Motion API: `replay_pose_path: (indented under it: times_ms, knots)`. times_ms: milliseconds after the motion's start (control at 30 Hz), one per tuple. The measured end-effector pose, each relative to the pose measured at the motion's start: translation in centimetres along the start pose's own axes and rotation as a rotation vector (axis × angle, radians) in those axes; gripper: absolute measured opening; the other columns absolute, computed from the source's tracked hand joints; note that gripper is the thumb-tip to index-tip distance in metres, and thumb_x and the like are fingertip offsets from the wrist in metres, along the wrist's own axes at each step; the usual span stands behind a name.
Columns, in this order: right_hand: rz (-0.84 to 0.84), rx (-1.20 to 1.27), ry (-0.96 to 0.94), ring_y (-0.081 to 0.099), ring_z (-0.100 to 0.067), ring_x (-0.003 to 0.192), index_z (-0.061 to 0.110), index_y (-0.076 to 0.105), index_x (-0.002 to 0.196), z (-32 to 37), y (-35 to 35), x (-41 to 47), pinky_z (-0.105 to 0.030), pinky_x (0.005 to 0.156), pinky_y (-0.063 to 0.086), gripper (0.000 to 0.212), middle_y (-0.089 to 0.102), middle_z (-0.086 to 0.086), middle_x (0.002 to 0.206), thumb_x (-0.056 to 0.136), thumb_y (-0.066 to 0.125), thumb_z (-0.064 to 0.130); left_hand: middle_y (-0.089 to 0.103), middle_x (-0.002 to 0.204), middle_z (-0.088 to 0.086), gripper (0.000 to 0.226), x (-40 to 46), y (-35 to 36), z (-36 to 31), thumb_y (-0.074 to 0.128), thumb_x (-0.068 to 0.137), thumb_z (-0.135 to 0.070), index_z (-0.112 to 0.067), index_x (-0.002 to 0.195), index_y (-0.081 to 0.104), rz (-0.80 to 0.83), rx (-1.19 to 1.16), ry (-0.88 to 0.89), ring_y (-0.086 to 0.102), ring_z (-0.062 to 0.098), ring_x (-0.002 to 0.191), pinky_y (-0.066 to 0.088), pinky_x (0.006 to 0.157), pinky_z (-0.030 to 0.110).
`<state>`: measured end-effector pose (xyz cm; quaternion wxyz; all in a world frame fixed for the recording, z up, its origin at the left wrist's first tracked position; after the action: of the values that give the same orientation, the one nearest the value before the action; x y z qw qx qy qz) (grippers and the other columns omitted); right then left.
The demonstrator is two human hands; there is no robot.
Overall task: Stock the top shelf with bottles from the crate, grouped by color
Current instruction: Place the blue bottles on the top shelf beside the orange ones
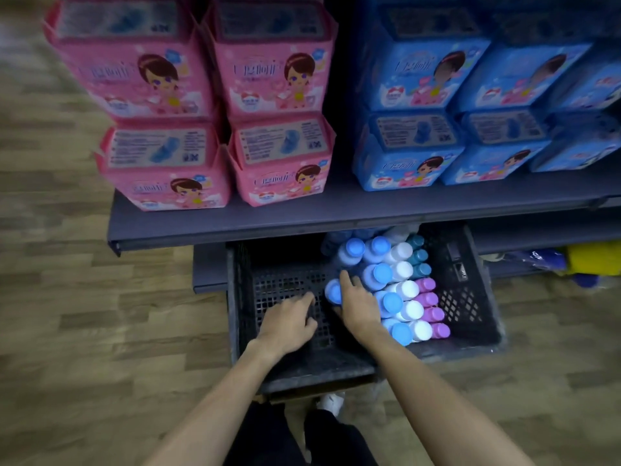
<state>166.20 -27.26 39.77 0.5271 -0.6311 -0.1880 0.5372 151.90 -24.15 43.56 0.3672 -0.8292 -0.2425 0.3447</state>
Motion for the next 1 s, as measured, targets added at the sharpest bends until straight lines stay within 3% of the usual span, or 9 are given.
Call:
replay_pose_path:
  times_ms: [133,467,633,1000]
  knots:
    - [-0.047,0.016,-0.030,0.063,-0.036,0.103,0.013,0.032,0.140,0.8,0.6,-0.4,-0.042,0.073,0.049,0.062,0.053,-0.011,0.129,0.087,0.064,0.019,0.061,0.093,-0.002,0.023,0.4,0.0,0.6,0.052,0.090,-0.029,-0.022,0.112,0.048,0.006,-0.024,-0.015,0.060,0.022,0.081,0.054,0.067,0.039]
    - [-0.077,0.201,0.013,0.059,-0.040,0.109,0.010,0.028,0.144,0.3,0.4,-0.1,-0.042,0.078,0.048,0.071,0.051,-0.015,0.134,0.087,0.068,0.023,0.060,0.093,-0.004,0.026,0.5,0.2,1.9,0.052,0.091,-0.028,-0.022,0.116,0.050,-0.005,-0.046,-0.029,0.059,0.018,0.081,0.051,0.062,0.034]
    - [-0.140,0.369,0.054,0.063,-0.039,0.094,0.010,0.040,0.119,-1.2,-1.5,-0.3,-0.035,0.065,0.038,0.048,0.065,-0.016,0.104,0.083,0.070,0.023,0.060,0.091,-0.005,0.024,0.0,-0.3,1.6,0.052,0.092,-0.028,-0.022,0.115,0.050,-0.015,-0.047,-0.018,0.059,0.018,0.078,0.053,0.062,0.036]
    - [-0.276,0.490,-0.200,0.052,-0.018,0.076,0.017,0.049,0.119,-1.9,-12.0,-5.1,-0.027,0.064,0.030,0.055,0.057,0.005,0.087,0.077,0.080,0.033,0.061,0.099,-0.003,0.027,-0.8,-4.8,-2.0,0.051,0.089,-0.030,-0.023,0.114,0.049,-0.172,-0.015,0.010,0.061,0.022,0.087,0.045,0.062,0.032]
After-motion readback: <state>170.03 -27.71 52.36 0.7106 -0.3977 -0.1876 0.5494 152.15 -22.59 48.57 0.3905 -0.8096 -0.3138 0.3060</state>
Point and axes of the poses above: each hand's wrist, its own x-axis towards the middle knuckle, its own y-axis out of the palm, z = x × y, the point moved 8 cm from there along x, towards the middle knuckle
